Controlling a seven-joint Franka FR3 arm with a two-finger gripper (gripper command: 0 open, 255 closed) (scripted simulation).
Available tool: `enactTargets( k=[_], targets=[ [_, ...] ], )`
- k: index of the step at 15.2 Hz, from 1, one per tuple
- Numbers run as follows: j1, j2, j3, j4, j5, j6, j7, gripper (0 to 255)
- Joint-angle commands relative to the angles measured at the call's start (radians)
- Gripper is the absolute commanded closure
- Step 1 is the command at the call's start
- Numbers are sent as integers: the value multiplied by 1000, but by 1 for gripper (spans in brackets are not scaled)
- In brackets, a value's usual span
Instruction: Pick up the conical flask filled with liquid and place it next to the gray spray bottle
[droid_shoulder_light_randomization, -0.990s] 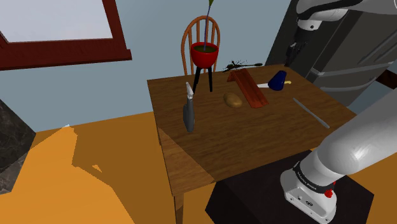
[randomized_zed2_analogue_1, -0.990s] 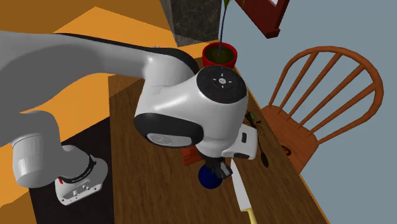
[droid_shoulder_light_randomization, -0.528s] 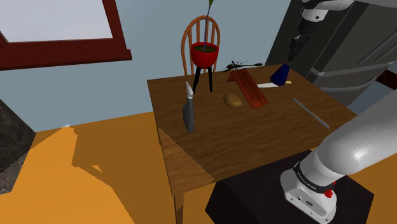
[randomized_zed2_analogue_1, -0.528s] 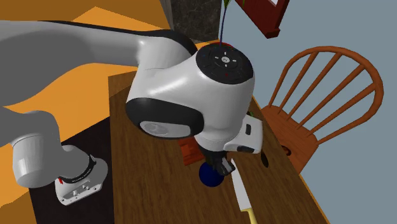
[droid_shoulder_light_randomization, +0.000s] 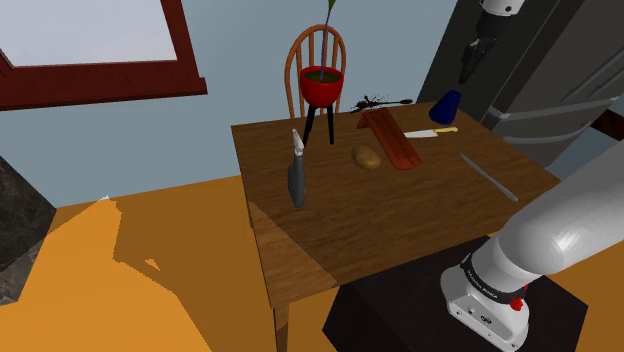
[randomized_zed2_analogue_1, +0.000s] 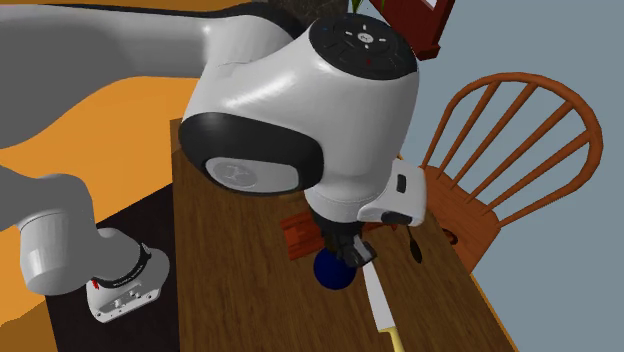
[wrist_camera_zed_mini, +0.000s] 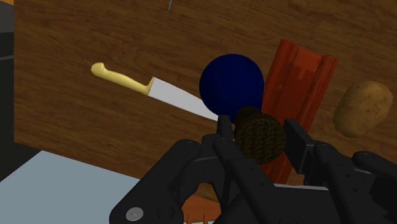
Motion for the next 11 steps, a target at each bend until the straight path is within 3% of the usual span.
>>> enactTargets(
  k=[1,11],
  targets=[
    [0,-1,0,26,0,-26,-1,255],
    [0,32,-4,194,18,-165,-17,255]
  ],
)
